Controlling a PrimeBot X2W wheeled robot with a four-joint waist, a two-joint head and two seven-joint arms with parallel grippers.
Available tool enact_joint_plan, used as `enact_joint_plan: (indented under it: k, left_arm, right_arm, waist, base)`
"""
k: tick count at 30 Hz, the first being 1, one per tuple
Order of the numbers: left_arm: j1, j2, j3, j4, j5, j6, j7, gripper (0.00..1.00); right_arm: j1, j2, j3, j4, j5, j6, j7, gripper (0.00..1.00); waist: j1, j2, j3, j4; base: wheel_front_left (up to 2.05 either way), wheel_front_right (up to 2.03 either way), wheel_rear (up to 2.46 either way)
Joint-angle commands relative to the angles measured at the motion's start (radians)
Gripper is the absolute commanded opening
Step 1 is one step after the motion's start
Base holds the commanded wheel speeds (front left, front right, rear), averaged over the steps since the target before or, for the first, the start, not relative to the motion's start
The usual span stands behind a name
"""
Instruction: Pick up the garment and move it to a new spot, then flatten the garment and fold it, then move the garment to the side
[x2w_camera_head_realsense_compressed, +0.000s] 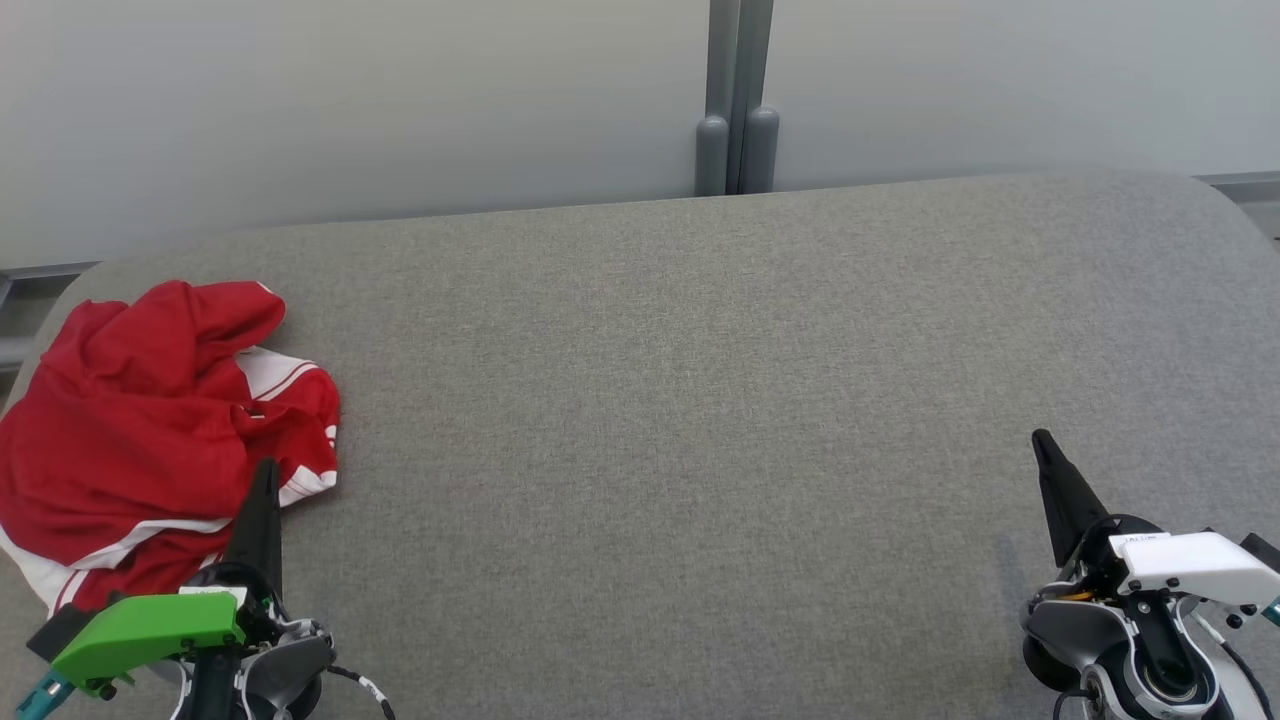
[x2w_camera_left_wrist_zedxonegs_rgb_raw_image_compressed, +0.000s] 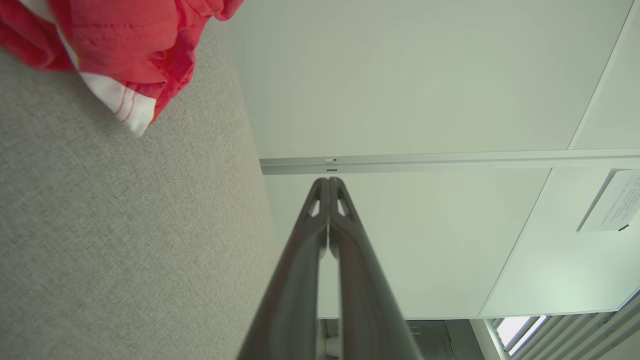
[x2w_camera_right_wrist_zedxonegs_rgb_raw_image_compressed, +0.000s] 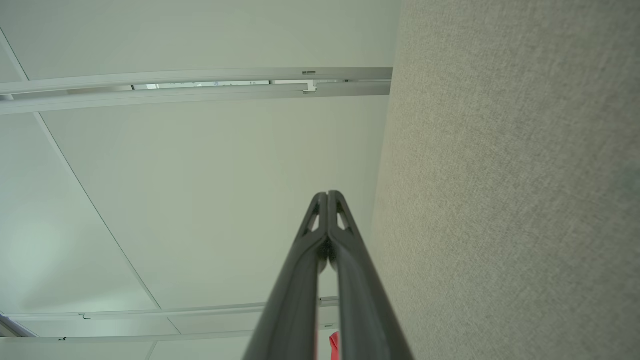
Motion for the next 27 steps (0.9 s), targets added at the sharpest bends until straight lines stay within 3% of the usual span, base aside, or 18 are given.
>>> enact_joint_plan:
  k: [1, 27]
  left_arm:
    - [-0.012, 0.0, 0.003, -0.001, -0.001, -0.005, 0.001, 0.0]
    - [-0.012, 0.0, 0.003, -0.001, -0.001, -0.005, 0.001, 0.0]
  right_arm:
    - [-0.011, -0.005, 0.0, 0.001, 0.006, 0.001, 0.001, 0.0]
    - [-0.011, -0.005, 0.0, 0.001, 0.006, 0.001, 0.001, 0.0]
  waist:
    - [0.0, 0.0, 0.0, 0.0]
    - [0.0, 0.0, 0.0, 0.0]
  base:
    - [0.0, 0.0, 0.0]
    - [0.0, 0.0, 0.0]
